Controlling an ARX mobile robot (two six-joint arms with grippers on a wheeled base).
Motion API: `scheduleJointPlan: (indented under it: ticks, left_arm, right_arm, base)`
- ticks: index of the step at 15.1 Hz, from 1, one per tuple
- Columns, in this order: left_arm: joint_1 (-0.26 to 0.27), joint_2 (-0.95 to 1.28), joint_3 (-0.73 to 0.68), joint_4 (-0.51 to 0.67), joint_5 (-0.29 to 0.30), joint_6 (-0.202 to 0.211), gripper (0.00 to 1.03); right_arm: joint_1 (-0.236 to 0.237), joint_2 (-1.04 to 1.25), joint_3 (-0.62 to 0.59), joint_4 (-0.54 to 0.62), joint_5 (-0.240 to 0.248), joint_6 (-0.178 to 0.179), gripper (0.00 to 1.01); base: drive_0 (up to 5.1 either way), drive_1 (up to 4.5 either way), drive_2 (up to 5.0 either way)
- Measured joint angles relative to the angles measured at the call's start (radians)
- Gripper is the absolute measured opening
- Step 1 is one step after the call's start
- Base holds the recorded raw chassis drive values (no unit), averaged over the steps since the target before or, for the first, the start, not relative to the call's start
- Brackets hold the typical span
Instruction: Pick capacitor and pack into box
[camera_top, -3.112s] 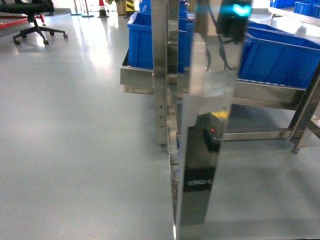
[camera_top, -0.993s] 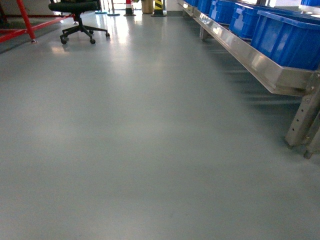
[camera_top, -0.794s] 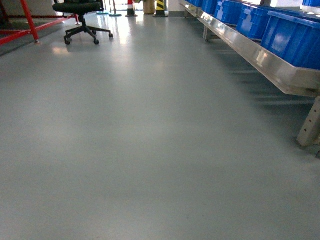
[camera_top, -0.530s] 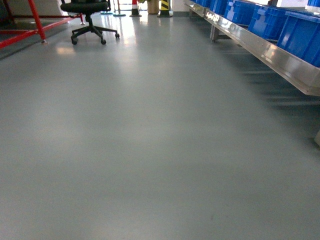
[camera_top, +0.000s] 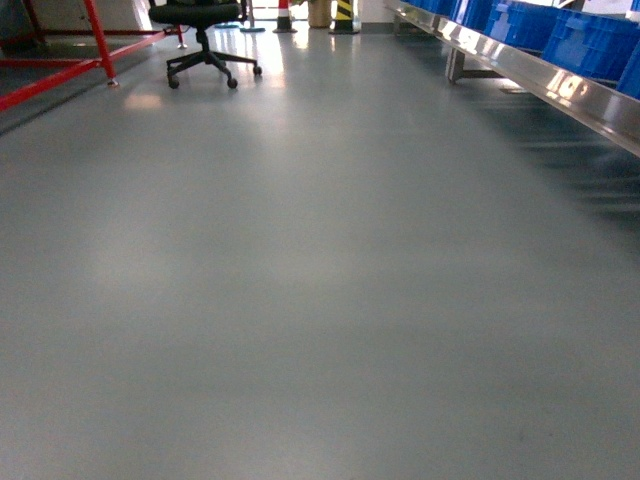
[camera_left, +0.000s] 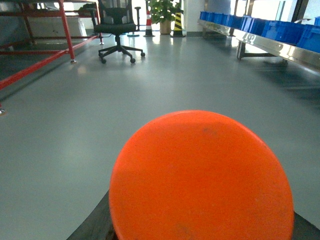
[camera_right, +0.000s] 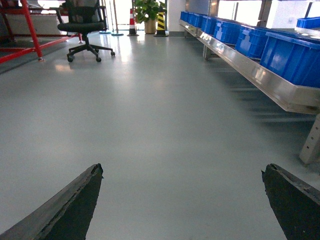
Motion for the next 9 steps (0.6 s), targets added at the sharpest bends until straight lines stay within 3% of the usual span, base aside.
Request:
scheduleJointPlan:
  ticks: [9]
  left_arm:
    - [0.001,0.000,0.000,0.000,0.000,0.000,0.44]
  right_arm:
    - [0.000,0.000,0.000,-0.001,0.000,0.000,0.98]
  base:
    - [-5.0,2.47,2.5]
